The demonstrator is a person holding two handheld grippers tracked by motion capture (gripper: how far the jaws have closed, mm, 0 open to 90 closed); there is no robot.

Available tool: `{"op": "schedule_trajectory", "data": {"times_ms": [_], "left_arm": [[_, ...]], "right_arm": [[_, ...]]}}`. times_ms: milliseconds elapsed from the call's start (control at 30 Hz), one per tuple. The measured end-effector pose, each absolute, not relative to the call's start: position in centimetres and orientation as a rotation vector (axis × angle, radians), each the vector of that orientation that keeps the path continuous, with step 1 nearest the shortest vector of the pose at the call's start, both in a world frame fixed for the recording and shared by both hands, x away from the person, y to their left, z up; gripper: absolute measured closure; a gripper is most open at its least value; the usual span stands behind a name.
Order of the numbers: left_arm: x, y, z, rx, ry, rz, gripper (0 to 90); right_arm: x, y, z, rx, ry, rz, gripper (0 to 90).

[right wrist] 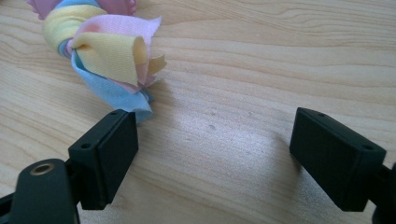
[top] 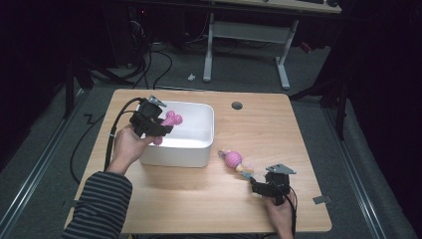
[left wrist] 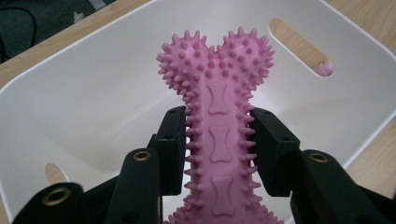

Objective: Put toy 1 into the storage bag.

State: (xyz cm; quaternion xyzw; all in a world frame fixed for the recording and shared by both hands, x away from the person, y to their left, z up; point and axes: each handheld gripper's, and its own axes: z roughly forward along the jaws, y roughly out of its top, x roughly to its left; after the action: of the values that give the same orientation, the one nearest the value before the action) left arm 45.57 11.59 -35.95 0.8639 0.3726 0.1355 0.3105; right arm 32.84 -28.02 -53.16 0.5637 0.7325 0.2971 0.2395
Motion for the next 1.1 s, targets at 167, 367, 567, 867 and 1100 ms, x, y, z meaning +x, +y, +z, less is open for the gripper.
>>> {"op": "schedule_trajectory", "data": {"times_ms": [167,367,567,867,1100], "left_arm": [[46.0,11.8,-36.5,2.272,1.005,0.365,58.4],[46.2,12.0,-37.1,2.268,1.03,0.36,58.3],[46.4,11.9,-37.4,2.284,1.04,0.365,58.2],[46.9,11.9,-38.2,2.316,1.056,0.346,58.1],[46.9,12.1,-38.7,2.31,1.075,0.318,57.9]], "right_arm": [[32.8,-28.0,-53.2,1.544,2.005,0.813,15.3],[32.8,-28.0,-53.2,1.543,2.005,0.813,15.3],[32.8,-28.0,-53.2,1.543,2.005,0.813,15.4],[32.8,-28.0,-53.2,1.543,2.005,0.813,15.3],[32.8,-28.0,-53.2,1.543,2.005,0.813,15.3]]}}
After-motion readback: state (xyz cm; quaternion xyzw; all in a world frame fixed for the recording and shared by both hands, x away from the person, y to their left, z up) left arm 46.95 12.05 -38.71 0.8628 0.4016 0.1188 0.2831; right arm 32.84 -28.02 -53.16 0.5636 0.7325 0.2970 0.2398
